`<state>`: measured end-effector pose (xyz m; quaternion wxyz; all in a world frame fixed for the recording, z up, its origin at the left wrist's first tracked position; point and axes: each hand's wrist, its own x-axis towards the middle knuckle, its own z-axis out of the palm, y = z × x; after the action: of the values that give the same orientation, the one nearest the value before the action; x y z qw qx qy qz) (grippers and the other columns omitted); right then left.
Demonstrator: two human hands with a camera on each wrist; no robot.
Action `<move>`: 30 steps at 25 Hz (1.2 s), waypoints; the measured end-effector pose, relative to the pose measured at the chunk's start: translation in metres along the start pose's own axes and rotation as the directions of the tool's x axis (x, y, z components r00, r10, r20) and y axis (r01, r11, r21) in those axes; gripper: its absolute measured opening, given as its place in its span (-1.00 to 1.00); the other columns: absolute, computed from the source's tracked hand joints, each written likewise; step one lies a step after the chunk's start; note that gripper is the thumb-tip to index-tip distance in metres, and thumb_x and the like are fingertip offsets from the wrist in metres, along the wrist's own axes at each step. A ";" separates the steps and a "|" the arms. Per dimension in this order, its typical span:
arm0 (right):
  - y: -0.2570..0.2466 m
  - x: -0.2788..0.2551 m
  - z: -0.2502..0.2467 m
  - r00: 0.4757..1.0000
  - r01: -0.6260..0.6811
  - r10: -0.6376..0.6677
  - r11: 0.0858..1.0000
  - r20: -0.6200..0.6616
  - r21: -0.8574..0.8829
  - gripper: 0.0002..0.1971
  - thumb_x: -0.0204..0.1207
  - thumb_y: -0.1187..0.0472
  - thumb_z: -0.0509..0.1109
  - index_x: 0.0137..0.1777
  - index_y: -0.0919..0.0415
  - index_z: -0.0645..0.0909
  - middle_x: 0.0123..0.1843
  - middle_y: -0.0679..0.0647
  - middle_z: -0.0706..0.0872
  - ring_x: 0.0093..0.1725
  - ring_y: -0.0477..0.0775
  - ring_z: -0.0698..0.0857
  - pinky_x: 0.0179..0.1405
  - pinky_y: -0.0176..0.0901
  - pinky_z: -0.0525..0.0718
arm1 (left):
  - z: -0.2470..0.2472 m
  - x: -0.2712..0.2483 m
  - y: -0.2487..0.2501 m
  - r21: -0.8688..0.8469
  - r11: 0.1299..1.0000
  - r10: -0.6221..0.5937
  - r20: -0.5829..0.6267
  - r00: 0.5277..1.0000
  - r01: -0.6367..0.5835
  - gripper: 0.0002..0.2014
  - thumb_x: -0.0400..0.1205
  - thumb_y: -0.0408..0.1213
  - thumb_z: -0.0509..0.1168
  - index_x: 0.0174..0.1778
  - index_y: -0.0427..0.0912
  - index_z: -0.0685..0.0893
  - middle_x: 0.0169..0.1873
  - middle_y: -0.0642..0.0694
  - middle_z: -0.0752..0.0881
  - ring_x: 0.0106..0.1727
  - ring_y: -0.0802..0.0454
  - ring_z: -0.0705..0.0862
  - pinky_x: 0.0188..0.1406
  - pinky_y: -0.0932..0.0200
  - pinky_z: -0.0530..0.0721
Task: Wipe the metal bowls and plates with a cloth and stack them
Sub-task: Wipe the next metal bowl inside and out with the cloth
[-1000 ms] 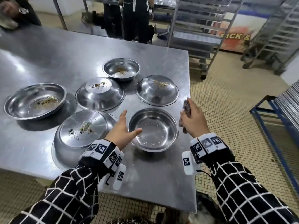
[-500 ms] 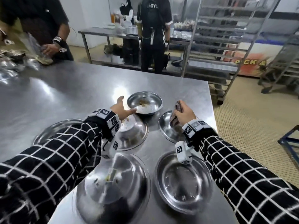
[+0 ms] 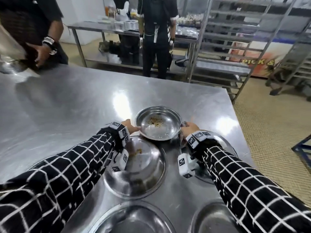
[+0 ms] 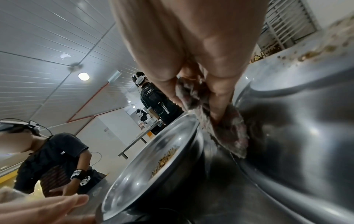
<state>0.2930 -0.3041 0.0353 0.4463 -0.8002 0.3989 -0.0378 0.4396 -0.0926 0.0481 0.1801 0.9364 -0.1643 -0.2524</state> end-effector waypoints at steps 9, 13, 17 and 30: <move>0.004 0.021 0.023 0.993 -0.092 0.102 0.980 -0.051 0.176 -0.84 0.50 0.22 0.36 0.03 0.21 0.65 -0.04 0.22 0.75 -0.15 0.18 0.69 -0.33 -0.23 0.56 | 0.012 0.041 0.006 -0.196 0.978 0.067 0.005 0.998 -0.065 -0.42 0.47 -0.11 0.52 0.32 -0.34 0.57 0.12 -0.21 0.67 0.07 -0.12 0.63 -0.05 0.11 0.54; -0.004 0.004 0.021 0.968 0.018 0.068 0.940 -0.240 0.341 -0.67 0.41 0.30 0.38 0.19 0.14 0.58 0.02 0.08 0.69 0.03 0.16 0.67 0.09 -0.05 0.60 | -0.004 0.017 0.016 -0.326 0.933 0.154 -0.021 0.988 -0.153 -0.55 0.49 -0.16 0.50 0.24 -0.28 0.63 -0.03 -0.47 0.68 -0.20 -0.23 0.66 -0.25 0.01 0.60; -0.021 -0.038 -0.018 0.943 0.156 0.000 0.882 -0.332 0.444 -0.60 0.45 0.32 0.35 0.30 0.12 0.50 0.08 0.05 0.65 0.03 0.10 0.66 0.11 -0.02 0.64 | -0.022 -0.025 0.035 -0.412 0.867 0.237 -0.156 0.959 -0.281 -0.37 0.26 0.05 0.55 0.20 -0.15 0.64 0.01 -0.19 0.78 0.03 -0.12 0.74 0.21 -0.12 0.64; 0.082 -0.259 -0.243 0.792 0.354 -0.082 0.869 -0.605 0.346 -0.71 0.48 0.31 0.36 0.20 0.27 0.57 -0.19 -0.04 0.53 -0.32 -0.18 0.47 -0.46 -0.53 0.40 | 0.057 -0.289 0.198 -0.552 0.676 0.419 -0.256 0.871 -0.488 -0.66 0.56 -0.32 0.41 0.21 -0.31 0.53 -0.36 0.01 0.55 -0.45 0.19 0.46 -0.51 0.29 0.47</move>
<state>-0.0337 -0.3195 0.1964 0.4677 -0.6702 0.3969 -0.4179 0.1296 -0.1660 0.2045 0.5325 0.7717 -0.2929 -0.1874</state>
